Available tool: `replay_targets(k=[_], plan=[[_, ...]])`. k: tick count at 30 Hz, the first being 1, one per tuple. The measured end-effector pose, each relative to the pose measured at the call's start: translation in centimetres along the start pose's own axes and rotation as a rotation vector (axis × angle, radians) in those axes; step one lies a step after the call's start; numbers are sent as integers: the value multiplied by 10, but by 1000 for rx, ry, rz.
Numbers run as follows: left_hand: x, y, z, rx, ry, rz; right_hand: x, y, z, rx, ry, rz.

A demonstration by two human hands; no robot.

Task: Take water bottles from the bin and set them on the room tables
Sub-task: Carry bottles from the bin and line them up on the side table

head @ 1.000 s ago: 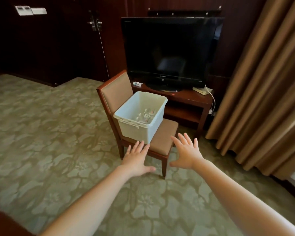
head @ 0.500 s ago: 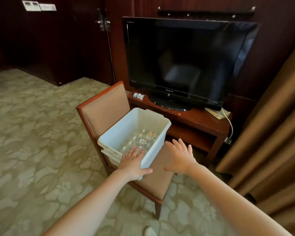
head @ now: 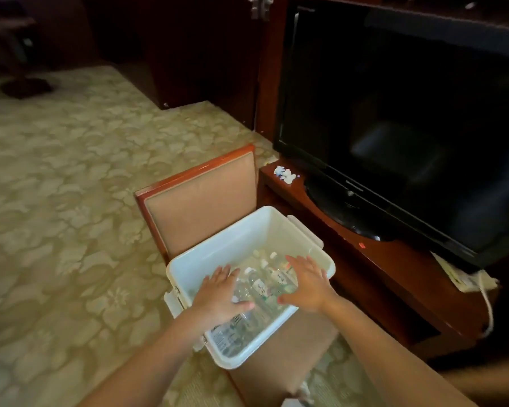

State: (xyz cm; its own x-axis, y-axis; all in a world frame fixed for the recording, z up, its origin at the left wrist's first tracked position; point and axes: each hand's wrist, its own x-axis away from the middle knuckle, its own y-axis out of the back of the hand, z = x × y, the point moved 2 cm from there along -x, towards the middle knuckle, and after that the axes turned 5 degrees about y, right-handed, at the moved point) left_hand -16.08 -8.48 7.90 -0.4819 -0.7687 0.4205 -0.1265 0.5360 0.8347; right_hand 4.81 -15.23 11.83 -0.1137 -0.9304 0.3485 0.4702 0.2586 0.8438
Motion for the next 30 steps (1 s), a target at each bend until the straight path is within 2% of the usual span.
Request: replay_targets(k=[6,9,14,18,23,30], plan=[[-65,-13,10,220,258,9,-111,-7,-33,-126,92,234],[-96,-28,11,335,394,26,-159,-21,-51,-250,67,382],[-142,-70,13,387,586,99,-219,-60,-86,-329,70,529],[-174,-92,8,305,674,123,-250,-93,-110,-374,54,603],[-206,-117,17,171,684,133,-271,-124,-125,-396,22,660],[-224,-131,22,-22,708,228,-282,-149,-129,-298,4,724]])
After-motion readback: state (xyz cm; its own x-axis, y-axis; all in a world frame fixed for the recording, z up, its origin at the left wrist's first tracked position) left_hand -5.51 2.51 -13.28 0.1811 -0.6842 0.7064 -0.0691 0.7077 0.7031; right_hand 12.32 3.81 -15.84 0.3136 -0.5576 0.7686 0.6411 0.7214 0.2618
